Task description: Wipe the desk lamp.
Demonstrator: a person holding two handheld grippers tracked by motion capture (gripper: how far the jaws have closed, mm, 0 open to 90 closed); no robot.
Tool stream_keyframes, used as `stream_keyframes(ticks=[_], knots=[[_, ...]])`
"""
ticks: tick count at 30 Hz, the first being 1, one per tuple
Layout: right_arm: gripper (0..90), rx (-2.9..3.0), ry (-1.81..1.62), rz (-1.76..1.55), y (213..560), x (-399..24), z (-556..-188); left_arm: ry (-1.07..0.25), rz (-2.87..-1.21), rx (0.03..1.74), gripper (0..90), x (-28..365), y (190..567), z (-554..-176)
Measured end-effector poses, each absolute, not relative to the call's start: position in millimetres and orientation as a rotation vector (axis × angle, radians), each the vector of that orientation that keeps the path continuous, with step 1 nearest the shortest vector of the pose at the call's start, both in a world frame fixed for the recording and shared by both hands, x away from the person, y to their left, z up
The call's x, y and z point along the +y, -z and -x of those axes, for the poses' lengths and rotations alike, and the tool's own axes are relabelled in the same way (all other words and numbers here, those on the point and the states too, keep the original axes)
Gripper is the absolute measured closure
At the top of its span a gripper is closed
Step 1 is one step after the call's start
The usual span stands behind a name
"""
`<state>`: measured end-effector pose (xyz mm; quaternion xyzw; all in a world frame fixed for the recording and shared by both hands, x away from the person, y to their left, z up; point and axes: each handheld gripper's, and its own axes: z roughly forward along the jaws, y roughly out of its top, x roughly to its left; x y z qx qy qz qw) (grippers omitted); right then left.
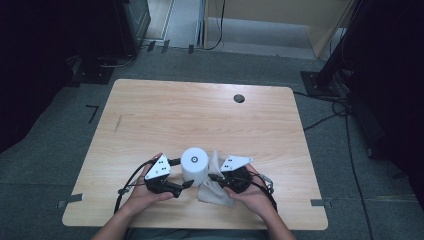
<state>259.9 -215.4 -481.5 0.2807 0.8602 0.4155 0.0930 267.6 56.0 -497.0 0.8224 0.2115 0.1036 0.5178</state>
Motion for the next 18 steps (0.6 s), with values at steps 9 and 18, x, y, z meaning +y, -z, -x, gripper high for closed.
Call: stream_keyframes(ticks=[9,18], knots=[[82.3,2.444,-1.319,-0.855,470,-219,-262,-0.262,-1.978,0.521,13.8,52,498,-269],[83.0,2.49,-1.356,-0.79,471,-215,-260,-0.241,-1.974,0.517,10.5,52,498,-271]])
